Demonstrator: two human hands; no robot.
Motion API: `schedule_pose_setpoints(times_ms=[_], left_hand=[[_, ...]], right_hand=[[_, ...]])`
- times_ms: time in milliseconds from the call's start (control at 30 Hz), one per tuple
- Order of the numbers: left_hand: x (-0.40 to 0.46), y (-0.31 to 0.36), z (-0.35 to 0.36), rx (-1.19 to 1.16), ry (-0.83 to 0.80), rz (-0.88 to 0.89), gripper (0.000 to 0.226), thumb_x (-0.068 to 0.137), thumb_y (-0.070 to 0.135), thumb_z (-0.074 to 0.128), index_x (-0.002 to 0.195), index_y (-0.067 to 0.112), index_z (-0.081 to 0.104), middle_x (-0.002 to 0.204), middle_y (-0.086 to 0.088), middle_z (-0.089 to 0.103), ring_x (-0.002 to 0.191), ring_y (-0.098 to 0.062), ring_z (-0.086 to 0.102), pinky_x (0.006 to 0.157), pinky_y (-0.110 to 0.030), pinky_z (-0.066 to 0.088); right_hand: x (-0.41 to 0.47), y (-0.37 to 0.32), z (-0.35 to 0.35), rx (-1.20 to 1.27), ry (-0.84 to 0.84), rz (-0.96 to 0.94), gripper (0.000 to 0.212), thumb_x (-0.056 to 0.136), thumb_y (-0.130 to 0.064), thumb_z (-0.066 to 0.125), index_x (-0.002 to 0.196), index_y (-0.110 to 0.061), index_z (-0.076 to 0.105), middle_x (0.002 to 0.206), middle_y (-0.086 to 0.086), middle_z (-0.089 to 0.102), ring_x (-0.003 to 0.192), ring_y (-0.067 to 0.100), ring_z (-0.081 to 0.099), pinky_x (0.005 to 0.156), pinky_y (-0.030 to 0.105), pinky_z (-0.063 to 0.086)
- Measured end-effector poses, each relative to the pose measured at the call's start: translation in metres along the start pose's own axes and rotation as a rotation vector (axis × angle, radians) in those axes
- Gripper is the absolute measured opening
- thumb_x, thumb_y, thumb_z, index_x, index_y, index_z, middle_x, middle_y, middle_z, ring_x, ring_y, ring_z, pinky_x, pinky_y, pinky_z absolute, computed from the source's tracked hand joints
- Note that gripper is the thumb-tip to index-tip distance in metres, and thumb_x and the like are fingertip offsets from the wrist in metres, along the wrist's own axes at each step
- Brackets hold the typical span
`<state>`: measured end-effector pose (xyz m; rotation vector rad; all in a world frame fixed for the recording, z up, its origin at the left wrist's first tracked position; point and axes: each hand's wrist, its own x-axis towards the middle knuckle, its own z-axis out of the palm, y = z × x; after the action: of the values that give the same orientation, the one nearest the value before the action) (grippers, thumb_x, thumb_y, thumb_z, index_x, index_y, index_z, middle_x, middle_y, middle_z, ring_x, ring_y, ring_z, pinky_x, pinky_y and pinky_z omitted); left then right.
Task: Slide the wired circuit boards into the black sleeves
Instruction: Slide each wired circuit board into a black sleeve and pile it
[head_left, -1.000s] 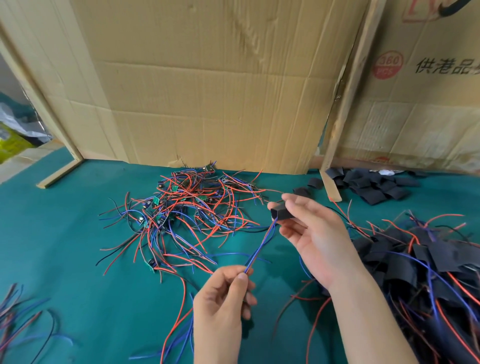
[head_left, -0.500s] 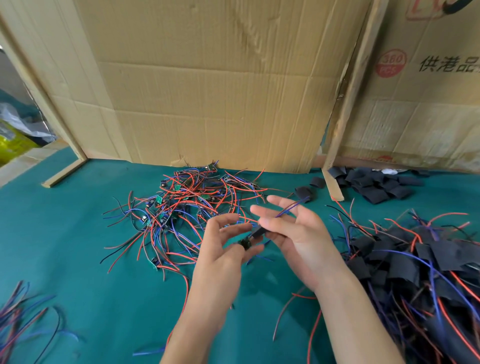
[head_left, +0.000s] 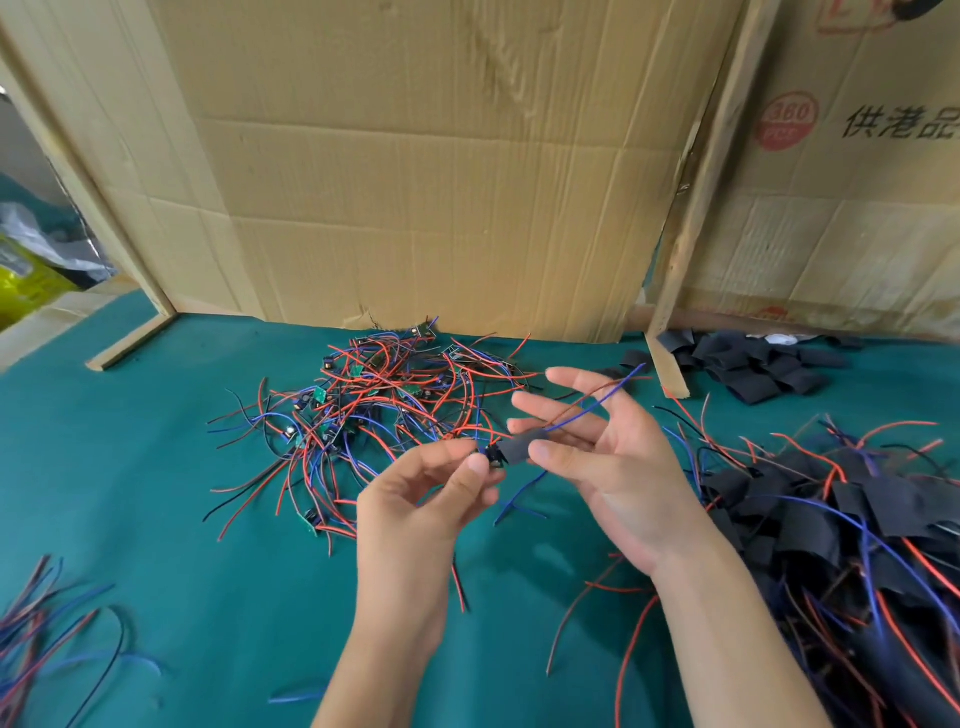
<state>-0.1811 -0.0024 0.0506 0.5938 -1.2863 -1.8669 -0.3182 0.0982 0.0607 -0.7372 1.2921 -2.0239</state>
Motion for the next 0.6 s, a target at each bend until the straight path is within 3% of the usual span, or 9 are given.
schedule_pose_setpoints(times_ms=[100, 267, 433, 600], left_hand=[[0.0006, 0.0024, 0.0035, -0.111, -0.010, -0.074, 0.027, 0.072, 0.015, 0.075, 0.095, 0.000, 0.072, 0.085, -0.016, 0.073, 0.079, -0.022, 0.075, 0.066, -0.021, 0.057], [0.0004, 0.0031, 0.0045, -0.195, -0.010, -0.116, 0.026, 0.075, 0.010, 0.072, 0.098, -0.002, 0.070, 0.084, -0.013, 0.072, 0.078, -0.020, 0.074, 0.062, -0.019, 0.056], [-0.0015, 0.0028, 0.0045, -0.226, -0.025, -0.126, 0.029, 0.075, 0.009, 0.072, 0.101, -0.003, 0.069, 0.084, -0.012, 0.072, 0.079, -0.021, 0.074, 0.062, -0.018, 0.056], [-0.0024, 0.0029, 0.0092, -0.224, -0.020, -0.133, 0.034, 0.072, 0.010, 0.073, 0.103, -0.004, 0.069, 0.085, -0.013, 0.073, 0.079, -0.020, 0.075, 0.061, -0.018, 0.055]], right_hand=[[0.0005, -0.0018, -0.0013, 0.022, 0.000, -0.028, 0.068, 0.070, 0.004, 0.075, 0.132, -0.011, 0.052, 0.121, 0.016, 0.074, 0.107, 0.028, 0.073, 0.089, 0.027, 0.056], [-0.0002, -0.0035, -0.0016, 0.023, -0.033, -0.031, 0.063, 0.073, 0.004, 0.078, 0.131, -0.007, 0.055, 0.123, 0.014, 0.073, 0.113, 0.029, 0.071, 0.091, 0.030, 0.057], [-0.0008, 0.0007, 0.0029, 0.018, -0.009, -0.031, 0.041, 0.070, -0.006, 0.080, 0.110, -0.008, 0.070, 0.122, 0.015, 0.073, 0.117, 0.034, 0.068, 0.109, 0.056, 0.048], [-0.0018, 0.0010, 0.0062, -0.010, -0.059, -0.031, 0.025, 0.078, -0.004, 0.079, 0.101, -0.012, 0.077, 0.116, 0.018, 0.074, 0.106, 0.028, 0.071, 0.093, 0.040, 0.059]])
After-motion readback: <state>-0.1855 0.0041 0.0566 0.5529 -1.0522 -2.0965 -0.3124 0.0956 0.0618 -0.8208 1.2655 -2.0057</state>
